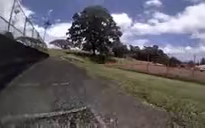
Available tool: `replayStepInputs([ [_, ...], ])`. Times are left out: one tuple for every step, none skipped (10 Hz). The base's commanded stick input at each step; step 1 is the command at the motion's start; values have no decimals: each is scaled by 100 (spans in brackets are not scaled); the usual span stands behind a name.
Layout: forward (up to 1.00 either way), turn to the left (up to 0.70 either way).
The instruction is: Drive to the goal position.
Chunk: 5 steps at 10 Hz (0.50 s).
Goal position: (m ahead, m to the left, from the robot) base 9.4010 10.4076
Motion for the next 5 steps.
replayStepInputs([
  [4,0],
  [8,1],
  [46,12],
  [70,23],
  [70,33],
])
